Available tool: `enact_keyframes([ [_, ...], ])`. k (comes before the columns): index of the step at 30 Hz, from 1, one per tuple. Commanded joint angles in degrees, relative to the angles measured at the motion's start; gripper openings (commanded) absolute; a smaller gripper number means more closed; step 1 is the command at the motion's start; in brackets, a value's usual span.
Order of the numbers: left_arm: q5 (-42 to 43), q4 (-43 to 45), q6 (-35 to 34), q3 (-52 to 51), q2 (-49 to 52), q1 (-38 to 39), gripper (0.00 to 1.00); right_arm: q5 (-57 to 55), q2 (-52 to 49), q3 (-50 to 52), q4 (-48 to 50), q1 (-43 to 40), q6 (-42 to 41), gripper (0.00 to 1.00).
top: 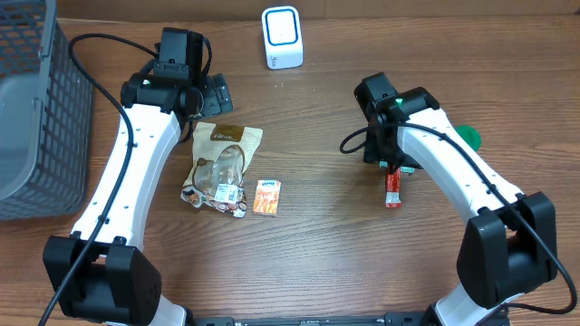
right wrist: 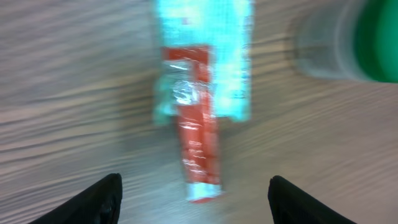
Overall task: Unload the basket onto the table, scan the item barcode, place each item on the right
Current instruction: 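Carry the red stick right and drop it on the table, then move the right gripper over the orange Kleenex pack and grasp it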
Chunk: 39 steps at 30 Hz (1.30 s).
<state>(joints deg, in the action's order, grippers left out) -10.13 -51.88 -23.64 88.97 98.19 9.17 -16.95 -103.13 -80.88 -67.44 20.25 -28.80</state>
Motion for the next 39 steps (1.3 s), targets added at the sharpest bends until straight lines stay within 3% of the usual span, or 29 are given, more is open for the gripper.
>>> enact_keyframes([
  [1,-0.37,0.04,-0.37,0.76,-0.07,0.17,1.00,16.06,0.04,0.26,2.69,0.04,-0.74,0.76],
  [7,-0.37,0.04,-0.37,0.76,-0.07,0.17,1.00,30.45,0.04,1.20,10.73,3.32,-0.87,0.75],
  [15,-0.37,0.04,-0.37,0.76,-0.07,0.17,1.00,29.55,-0.15,6.43,24.20,15.45,-4.33,0.73],
  [25,-0.37,0.04,-0.37,0.76,-0.07,0.17,1.00,20.83,-0.17,13.73,32.96,24.76,-18.91,0.43],
  [39,-0.37,0.04,-0.37,0.76,-0.07,0.17,1.00,20.98,-0.24,17.94,39.30,25.03,-20.96,0.31],
])
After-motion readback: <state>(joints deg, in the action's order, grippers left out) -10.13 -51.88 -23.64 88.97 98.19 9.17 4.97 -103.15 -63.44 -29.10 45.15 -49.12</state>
